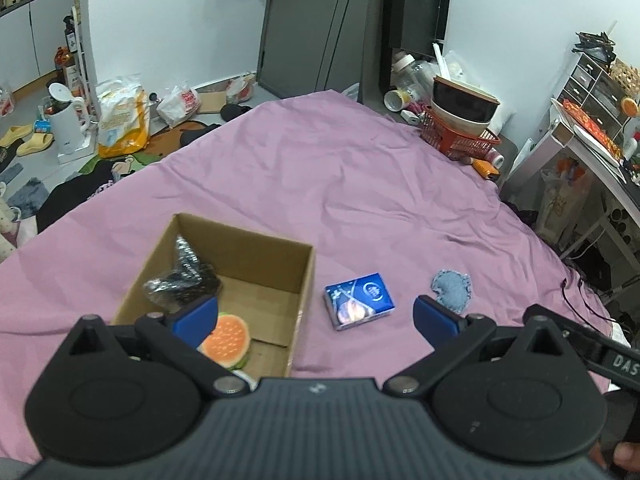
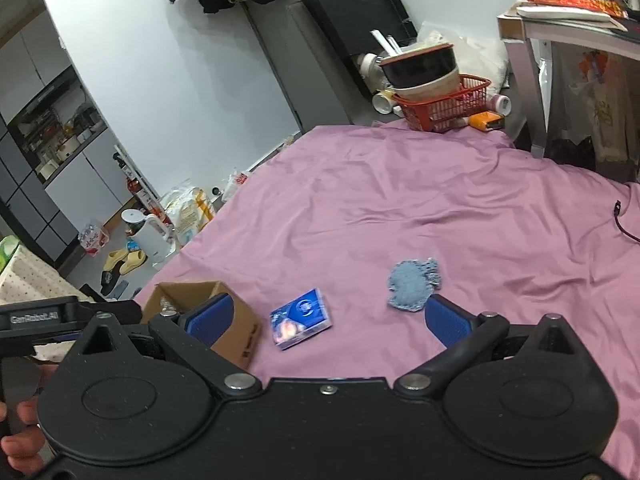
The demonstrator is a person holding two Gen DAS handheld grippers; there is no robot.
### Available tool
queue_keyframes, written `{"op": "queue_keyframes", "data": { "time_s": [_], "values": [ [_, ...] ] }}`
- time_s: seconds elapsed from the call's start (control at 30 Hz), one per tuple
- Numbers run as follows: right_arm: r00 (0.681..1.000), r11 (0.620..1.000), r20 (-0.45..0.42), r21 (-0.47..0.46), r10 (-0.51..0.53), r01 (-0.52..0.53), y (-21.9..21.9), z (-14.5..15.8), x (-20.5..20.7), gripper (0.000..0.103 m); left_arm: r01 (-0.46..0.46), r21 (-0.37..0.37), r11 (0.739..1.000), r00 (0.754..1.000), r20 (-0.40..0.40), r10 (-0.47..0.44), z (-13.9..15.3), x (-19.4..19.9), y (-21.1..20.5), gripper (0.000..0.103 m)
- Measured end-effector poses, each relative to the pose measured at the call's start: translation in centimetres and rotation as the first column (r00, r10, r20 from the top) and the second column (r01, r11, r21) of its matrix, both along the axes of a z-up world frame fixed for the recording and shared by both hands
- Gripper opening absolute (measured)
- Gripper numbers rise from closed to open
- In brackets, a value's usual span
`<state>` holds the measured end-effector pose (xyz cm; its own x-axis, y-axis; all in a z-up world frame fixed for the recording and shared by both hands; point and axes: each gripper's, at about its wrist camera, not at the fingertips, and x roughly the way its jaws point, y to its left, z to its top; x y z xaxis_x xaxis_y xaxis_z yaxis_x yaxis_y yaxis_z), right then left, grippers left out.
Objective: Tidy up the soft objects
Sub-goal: 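Move the left tool to the blue tissue pack while the right approaches the denim patch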
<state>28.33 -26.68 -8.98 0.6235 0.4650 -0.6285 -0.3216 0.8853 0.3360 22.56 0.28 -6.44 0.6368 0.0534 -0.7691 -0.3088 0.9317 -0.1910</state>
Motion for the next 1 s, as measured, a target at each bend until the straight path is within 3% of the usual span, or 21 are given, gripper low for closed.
{"op": "queue_keyframes", "data": {
  "time_s": [0.33,0.43,0.67,1.0],
  "values": [
    [0.998,0.995,-0.055,0.098,-0.029,0.034,-2.7,-4.1,3.3,0.093,0.012,-0.002,1.000,1.000,-0.006,-0.012,-1.5,3.7,-2.7,0.100],
    [0.998,0.995,-0.060,0.095,-0.018,0.024,-2.5,-4.9,4.2,0.091,0.011,-0.028,1.000,1.000,-0.022,-0.011,-2.3,5.1,-3.5,0.100],
    [0.996,0.996,-0.078,0.082,-0.040,0.046,-2.9,-6.8,6.4,0.085,-0.030,-0.066,0.997,0.996,-0.086,0.024,-5.6,7.8,-5.3,0.087],
    [0.987,0.996,-0.155,0.063,-0.047,0.057,-3.3,-9.6,9.0,0.075,-0.082,-0.044,0.996,0.982,-0.171,0.074,-10.8,10.5,-7.3,0.083]
  ]
}}
